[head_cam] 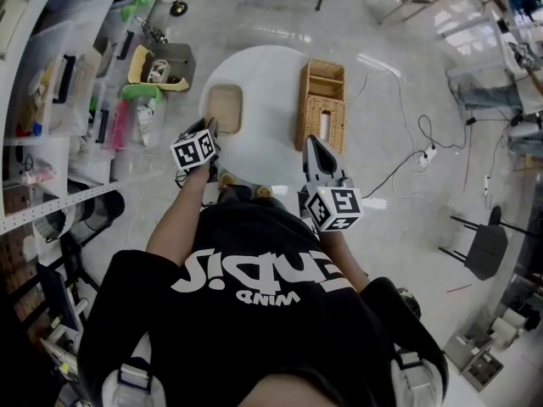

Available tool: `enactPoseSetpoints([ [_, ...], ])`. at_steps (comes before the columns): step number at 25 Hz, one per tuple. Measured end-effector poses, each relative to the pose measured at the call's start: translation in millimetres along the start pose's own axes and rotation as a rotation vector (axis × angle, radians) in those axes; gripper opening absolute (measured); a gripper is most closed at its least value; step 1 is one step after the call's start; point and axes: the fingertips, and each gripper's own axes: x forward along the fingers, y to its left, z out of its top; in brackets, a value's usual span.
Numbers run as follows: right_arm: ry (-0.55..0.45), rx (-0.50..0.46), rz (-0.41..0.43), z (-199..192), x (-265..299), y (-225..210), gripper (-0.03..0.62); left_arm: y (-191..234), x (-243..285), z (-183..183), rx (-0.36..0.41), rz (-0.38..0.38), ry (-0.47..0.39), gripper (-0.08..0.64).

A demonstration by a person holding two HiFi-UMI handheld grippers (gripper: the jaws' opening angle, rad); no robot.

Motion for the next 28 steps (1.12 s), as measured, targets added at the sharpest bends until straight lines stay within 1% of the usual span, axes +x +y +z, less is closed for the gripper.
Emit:
enactPoseSetpoints([
  [7, -0.01, -0.001, 0.014, 0.3, -3.1, 6.3, -0.003, -10.2, -12.2, 10.0, -0.073, -0.081, -0.06, 0.075],
  [9, -0.015, -0.001, 0.016, 0.5, -4.3, 8.3, -0.003, -15.9, -15.4, 14.4, -0.098, -0.119, -0.081, 0.063],
  [13, -0.024, -0.003, 0.018, 1.0, -7.9, 11.1, -0.002, -32.0, -21.3, 26.4, -0.181, -0.211, -0.126, 0.038],
  [15, -0.028, -0.004, 0.019, 1.1, -10.9, 12.1, -0.003, -40.9, -24.0, 33.3, -0.19, -0.243, -0.143, 0.038],
  [18, -0.037, -0.007, 0.02, 2.2, -15.4, 13.1, -0.002, -55.3, -30.4, 49.8, -0.186, -0.279, -0.178, 0.037],
  [20, -0.043, -0.008, 0.021, 3.2, -17.7, 14.2, -0.003, -64.4, -36.7, 65.2, -0.168, -0.289, -0.213, 0.037],
  [24, -0.053, -0.011, 0.026, 5.4, -21.1, 15.9, -0.003, -81.5, -54.9, 100.1, -0.083, -0.272, -0.289, 0.037],
  [28, -0.061, -0.013, 0.034, 5.7, -24.9, 17.1, -0.002, -103.6, -82.6, 128.5, 0.008, -0.271, -0.357, 0.037],
])
